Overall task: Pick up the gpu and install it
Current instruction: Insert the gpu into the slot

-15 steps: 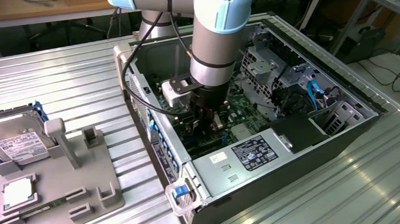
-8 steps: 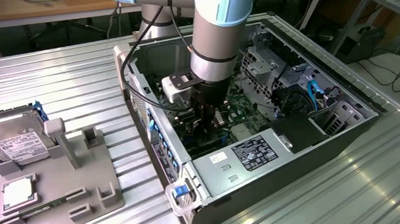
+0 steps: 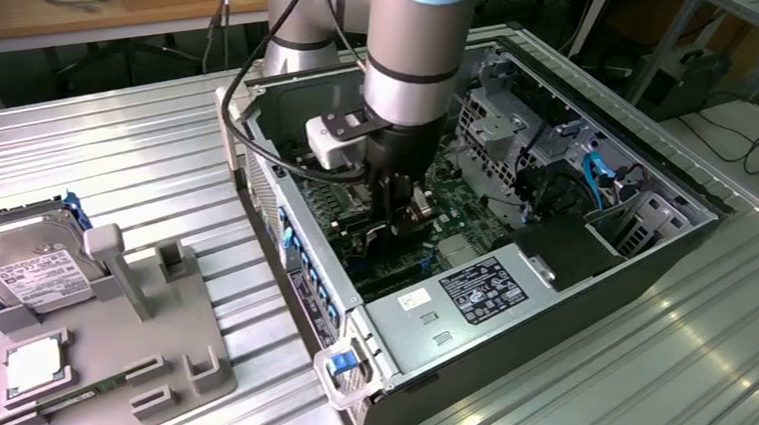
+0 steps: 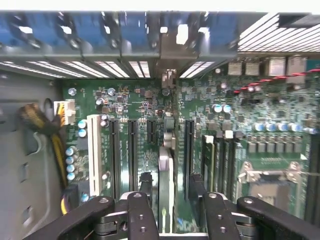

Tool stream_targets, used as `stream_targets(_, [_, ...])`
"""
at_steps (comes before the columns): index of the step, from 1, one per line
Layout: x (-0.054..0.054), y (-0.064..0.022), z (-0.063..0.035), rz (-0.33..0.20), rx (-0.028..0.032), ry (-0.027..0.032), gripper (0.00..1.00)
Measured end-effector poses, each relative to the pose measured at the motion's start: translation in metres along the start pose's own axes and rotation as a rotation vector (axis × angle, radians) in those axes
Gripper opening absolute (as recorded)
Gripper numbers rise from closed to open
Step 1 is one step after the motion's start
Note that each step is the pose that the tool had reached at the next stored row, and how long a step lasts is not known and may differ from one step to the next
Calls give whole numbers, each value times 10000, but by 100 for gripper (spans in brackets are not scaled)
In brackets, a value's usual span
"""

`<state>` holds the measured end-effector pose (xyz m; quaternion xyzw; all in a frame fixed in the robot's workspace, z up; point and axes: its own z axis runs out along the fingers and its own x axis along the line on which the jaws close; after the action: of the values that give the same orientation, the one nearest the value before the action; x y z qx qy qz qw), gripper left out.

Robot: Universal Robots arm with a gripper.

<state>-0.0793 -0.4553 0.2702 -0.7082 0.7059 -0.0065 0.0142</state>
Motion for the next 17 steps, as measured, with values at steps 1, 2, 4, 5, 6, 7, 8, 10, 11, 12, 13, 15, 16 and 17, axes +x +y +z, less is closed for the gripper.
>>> stream_targets(1, [-4,-1,-45,0,9,0,43])
stream_targets(2, [-8,-2,-93,0,19,1,43])
stream_targets(4, [-11,-3,-142,-1,36,0,43])
stream_targets(5, [-11,-3,-141,-1,37,0,43])
stream_targets(6, [-11,-3,-141,-1,38,-1,42])
stream_targets(7, [-11,-3,-141,-1,37,0,42])
stream_targets(8, [-11,-3,-141,-1,37,0,35])
stream_targets(10, [-11,-3,-141,-1,37,0,22])
stream_targets(11, [-11,-3,-141,-1,37,0,22])
stream_targets(12, [-11,-3,-141,0,37,0,16])
stream_targets(13, [-11,-3,-141,-1,37,0,11])
stream_targets(15, [-11,-3,-142,-1,37,1,11])
stream_targets(16, [-11,-3,-141,0,37,0,11])
stream_targets(17, [-11,-3,-141,0,37,0,11])
